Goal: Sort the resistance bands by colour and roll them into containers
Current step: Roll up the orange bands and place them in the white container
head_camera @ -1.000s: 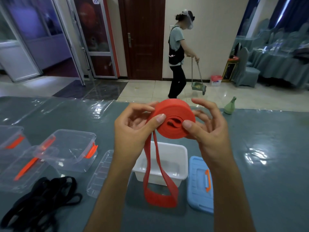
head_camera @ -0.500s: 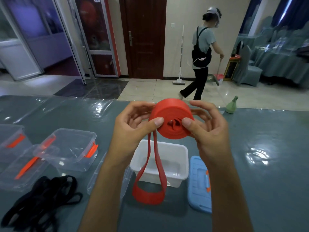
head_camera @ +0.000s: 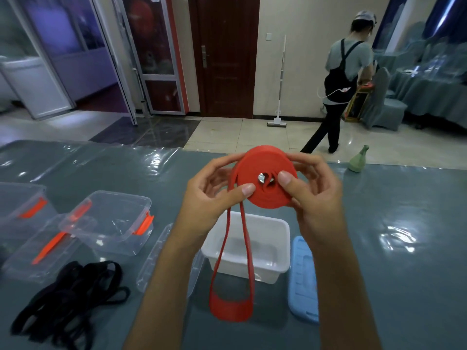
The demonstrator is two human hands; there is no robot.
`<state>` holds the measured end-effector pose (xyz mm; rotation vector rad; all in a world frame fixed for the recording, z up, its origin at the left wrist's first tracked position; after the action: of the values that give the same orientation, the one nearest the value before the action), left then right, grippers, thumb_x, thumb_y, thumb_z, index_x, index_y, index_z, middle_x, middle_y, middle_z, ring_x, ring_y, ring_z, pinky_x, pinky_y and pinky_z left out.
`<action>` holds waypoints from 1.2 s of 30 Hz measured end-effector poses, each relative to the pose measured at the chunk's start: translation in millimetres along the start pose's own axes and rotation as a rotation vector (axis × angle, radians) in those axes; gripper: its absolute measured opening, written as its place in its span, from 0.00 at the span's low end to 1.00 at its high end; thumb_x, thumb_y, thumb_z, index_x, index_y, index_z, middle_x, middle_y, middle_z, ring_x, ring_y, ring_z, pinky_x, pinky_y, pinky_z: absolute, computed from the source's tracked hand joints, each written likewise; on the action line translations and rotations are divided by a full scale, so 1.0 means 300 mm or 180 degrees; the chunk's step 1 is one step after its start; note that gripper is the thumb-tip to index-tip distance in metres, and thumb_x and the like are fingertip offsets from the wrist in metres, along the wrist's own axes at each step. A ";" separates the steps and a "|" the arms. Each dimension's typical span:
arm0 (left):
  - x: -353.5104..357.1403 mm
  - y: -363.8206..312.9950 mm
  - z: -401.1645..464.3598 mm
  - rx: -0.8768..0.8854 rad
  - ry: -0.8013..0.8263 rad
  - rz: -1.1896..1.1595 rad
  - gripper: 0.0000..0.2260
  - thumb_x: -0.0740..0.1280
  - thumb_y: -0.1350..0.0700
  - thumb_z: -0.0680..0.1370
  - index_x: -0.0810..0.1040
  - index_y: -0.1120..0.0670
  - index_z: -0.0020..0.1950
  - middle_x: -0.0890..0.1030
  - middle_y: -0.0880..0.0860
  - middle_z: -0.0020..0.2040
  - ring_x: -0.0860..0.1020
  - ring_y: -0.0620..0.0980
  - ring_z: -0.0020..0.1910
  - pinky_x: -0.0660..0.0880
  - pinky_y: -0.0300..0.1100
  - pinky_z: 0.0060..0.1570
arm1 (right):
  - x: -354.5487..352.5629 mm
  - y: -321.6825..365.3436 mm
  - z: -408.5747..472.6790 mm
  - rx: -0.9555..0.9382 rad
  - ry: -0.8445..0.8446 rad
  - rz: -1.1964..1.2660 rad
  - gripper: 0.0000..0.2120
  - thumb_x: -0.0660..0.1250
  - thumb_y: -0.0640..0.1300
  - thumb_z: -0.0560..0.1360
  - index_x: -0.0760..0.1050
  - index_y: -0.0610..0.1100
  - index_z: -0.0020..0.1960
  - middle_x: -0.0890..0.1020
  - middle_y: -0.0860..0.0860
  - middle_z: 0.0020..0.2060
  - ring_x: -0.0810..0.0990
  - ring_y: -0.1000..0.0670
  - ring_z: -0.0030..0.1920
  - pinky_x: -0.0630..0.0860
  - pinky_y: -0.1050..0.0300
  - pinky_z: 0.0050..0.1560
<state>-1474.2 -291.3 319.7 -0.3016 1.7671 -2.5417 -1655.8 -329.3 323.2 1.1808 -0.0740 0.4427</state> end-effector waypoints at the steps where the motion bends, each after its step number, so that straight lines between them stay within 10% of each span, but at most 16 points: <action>1: 0.000 -0.001 0.002 -0.0023 0.0000 -0.0033 0.23 0.81 0.57 0.71 0.82 0.48 0.65 0.86 0.55 0.58 0.85 0.55 0.59 0.82 0.44 0.57 | 0.008 -0.011 -0.002 0.0029 -0.0015 0.0122 0.15 0.77 0.41 0.73 0.77 0.46 0.56 0.86 0.54 0.49 0.88 0.47 0.50 0.84 0.54 0.41; 7: -0.022 -0.020 0.000 0.0004 -0.0200 0.0027 0.23 0.81 0.58 0.68 0.81 0.52 0.62 0.88 0.55 0.54 0.87 0.55 0.53 0.84 0.46 0.52 | -0.027 -0.035 0.005 0.0440 0.0319 -0.0097 0.18 0.79 0.38 0.67 0.71 0.43 0.48 0.88 0.47 0.46 0.89 0.42 0.44 0.85 0.53 0.42; 14: -0.017 -0.002 -0.009 0.0024 -0.0184 0.0310 0.19 0.79 0.57 0.69 0.84 0.54 0.58 0.88 0.52 0.56 0.86 0.52 0.57 0.82 0.46 0.58 | -0.056 -0.035 -0.003 0.0030 0.0223 -0.0358 0.24 0.81 0.39 0.66 0.80 0.47 0.59 0.84 0.46 0.57 0.86 0.41 0.58 0.84 0.44 0.55; 32: 0.005 -0.030 -0.046 0.0316 -0.0380 0.0127 0.20 0.81 0.60 0.67 0.84 0.53 0.57 0.88 0.54 0.53 0.87 0.52 0.55 0.83 0.43 0.55 | -0.048 -0.006 -0.050 0.0359 0.0069 -0.0098 0.19 0.80 0.37 0.64 0.72 0.43 0.47 0.87 0.43 0.46 0.88 0.40 0.46 0.84 0.52 0.45; 36: 0.016 0.004 -0.054 0.0181 -0.0146 -0.0050 0.19 0.79 0.62 0.69 0.82 0.59 0.58 0.87 0.57 0.56 0.86 0.53 0.57 0.81 0.41 0.55 | -0.043 0.006 -0.073 0.0197 -0.0117 -0.0040 0.23 0.79 0.40 0.67 0.77 0.46 0.59 0.87 0.40 0.52 0.88 0.39 0.51 0.85 0.49 0.47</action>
<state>-1481.8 -277.4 313.8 -0.3699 1.6803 -2.5685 -1672.1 -312.7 312.6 1.2499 -0.0851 0.4146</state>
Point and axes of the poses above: each hand's wrist, its own z-axis towards the middle knuckle, its own x-axis out of the palm, y = z × x, the point moved 2 cm from there along z, towards the middle knuckle
